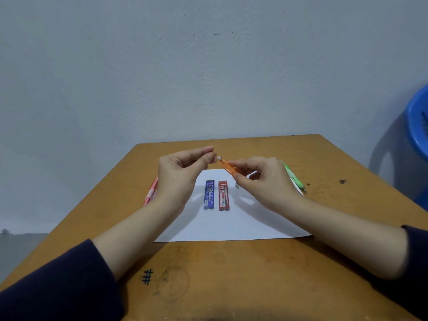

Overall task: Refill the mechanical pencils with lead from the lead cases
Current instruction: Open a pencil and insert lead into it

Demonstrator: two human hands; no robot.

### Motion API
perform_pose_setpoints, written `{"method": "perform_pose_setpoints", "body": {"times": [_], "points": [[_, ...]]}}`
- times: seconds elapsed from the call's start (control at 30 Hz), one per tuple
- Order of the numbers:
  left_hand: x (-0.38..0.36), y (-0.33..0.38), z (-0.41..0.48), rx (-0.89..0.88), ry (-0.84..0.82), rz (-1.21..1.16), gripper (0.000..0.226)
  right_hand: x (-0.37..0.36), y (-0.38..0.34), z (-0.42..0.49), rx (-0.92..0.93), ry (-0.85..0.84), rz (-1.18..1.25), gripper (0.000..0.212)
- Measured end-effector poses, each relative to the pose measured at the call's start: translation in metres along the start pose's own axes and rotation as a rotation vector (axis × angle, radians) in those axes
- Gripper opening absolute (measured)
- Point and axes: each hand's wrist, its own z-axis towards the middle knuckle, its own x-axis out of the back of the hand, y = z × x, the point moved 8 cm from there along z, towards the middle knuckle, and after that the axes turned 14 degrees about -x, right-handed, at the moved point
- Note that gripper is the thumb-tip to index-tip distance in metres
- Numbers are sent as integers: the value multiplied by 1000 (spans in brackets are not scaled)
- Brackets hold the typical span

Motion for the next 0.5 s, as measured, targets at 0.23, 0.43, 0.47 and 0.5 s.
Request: {"method": "perform_pose_setpoints", "body": {"times": [0.23,0.43,0.47,0.5], "points": [[-2,2,-2,3,7,-19,19,0,0,0,-4,-6,61,27],[-1,0,-2,-3,4,10,18,-2,2,0,-22,-13,93,32],[-2,-1,-2,-3,0,17,18,-2,2,0,-21,-14,104,33],[-2,0,-2,-4,-6,23,19,-3,1,0,-20,-16,114,34]]}}
